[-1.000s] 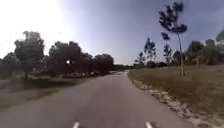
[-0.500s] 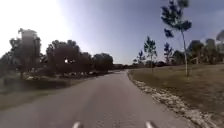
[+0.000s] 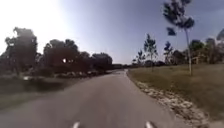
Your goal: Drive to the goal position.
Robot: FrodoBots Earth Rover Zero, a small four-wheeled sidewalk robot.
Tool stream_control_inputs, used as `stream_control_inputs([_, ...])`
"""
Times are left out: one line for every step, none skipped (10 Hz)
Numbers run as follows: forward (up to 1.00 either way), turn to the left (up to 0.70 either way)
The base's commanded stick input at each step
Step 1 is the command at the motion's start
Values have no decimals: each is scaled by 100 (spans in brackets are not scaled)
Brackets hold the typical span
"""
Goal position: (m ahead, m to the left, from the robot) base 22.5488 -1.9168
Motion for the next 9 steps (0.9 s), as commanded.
stream_control_inputs([100, 0])
stream_control_inputs([100, 0])
stream_control_inputs([100, 0])
stream_control_inputs([100, 0])
stream_control_inputs([100, 0])
stream_control_inputs([100, 0])
stream_control_inputs([100, 0])
stream_control_inputs([100, 0])
stream_control_inputs([100, 0])
